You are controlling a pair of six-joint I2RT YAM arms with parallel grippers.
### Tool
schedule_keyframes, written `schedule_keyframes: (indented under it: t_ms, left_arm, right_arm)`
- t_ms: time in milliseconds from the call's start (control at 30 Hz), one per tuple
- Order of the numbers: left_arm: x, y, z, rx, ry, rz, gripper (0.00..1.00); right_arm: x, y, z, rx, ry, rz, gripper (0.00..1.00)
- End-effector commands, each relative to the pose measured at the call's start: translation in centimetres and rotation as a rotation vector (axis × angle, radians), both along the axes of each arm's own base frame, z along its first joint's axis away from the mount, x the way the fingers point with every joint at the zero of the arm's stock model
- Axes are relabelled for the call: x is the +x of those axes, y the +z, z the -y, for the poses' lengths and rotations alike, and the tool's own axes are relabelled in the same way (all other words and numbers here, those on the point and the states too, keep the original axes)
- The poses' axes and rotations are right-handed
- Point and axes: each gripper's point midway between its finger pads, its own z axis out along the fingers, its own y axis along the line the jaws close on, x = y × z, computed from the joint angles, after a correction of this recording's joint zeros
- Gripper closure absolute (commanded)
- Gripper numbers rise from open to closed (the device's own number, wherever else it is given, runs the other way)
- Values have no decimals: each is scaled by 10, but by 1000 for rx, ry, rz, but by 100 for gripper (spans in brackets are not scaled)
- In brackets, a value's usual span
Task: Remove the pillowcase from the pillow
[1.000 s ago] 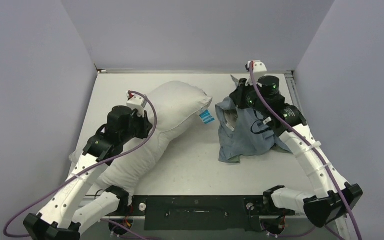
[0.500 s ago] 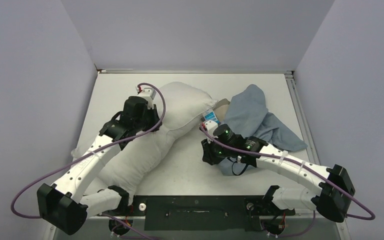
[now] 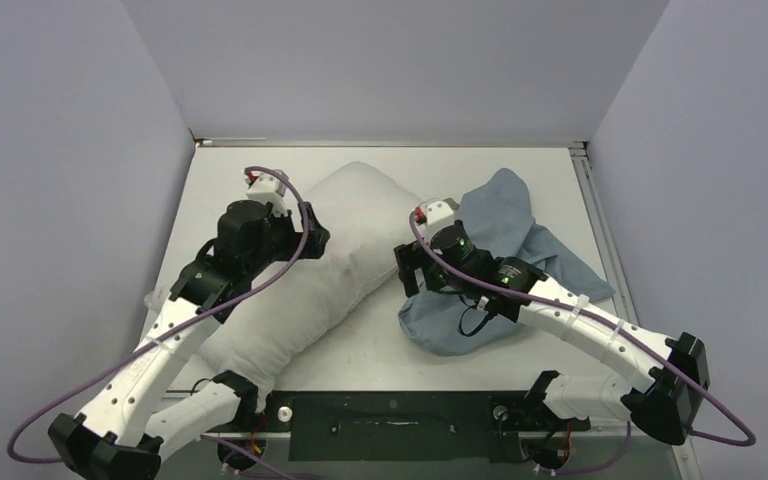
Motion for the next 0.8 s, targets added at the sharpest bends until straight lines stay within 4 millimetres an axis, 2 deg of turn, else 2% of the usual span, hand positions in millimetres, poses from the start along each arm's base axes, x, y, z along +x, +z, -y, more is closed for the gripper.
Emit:
schedule_keyframes:
  t_ms: [0,100,133,300,333,533,667,767]
  left_arm:
    - [-7,54,-40,38,126,169,18]
    - [-19,67,-64,85,188,228,15]
    - [-23,71,-72,99,209,251,14]
    - [-46,85,-111,168,306,364,7]
    - [-51,87,-118,173,327,386,1]
    - [-75,89,-151,180,438,483,4]
    - [-92,86,-167,127,495,563,4]
    - [-102,84,-174,81,521,630,4]
  right_arm:
    - [48,58,59,-11,-310,199,10]
    - [56,83,103,1,-477,280,10]
    - [57,92,123,-20,-566,326,10]
    - [37,124,196,-61,-865,468,10]
    - [31,129,206,-57,-903,487,10]
    - [1,149,248,10,-1033,562,10]
    - [-16,151,273,14,-1112,598,10]
    - [-25,149,282,47,-1134,615,10]
